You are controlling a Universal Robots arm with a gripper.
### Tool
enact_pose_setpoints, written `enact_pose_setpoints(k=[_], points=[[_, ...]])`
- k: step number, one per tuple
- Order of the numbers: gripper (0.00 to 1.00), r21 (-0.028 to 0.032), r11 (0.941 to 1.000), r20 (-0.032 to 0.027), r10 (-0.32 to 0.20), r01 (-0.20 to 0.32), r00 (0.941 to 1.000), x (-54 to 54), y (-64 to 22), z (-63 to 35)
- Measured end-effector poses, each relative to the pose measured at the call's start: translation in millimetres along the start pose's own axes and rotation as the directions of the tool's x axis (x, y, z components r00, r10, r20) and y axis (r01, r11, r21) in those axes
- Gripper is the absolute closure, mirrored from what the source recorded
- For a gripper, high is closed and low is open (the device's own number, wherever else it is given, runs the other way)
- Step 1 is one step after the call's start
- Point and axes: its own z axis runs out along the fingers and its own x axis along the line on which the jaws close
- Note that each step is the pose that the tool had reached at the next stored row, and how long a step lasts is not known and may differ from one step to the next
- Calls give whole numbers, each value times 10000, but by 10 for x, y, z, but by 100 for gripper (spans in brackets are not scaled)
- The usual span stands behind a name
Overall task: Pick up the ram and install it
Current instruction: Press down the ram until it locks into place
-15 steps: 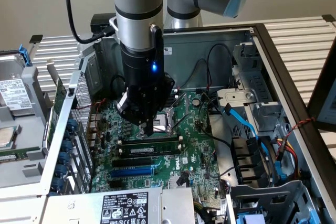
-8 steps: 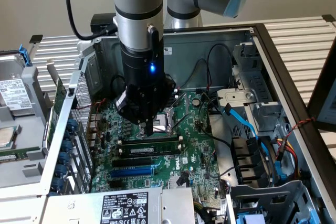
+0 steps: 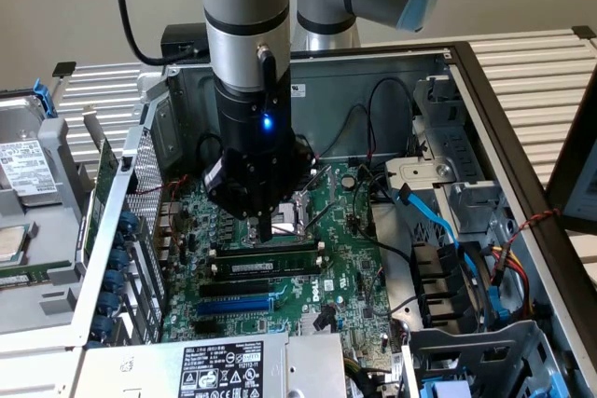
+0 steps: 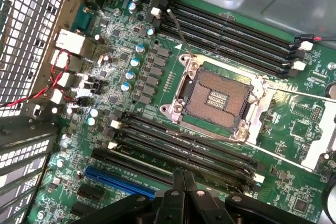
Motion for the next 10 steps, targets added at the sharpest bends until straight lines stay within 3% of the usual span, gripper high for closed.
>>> enact_pose_setpoints(k=[5,10], points=[[90,8,9979,0,646,-646,9979,0,-1,0],[90,13,9914,3,1305,-1305,9914,0,0,0]])
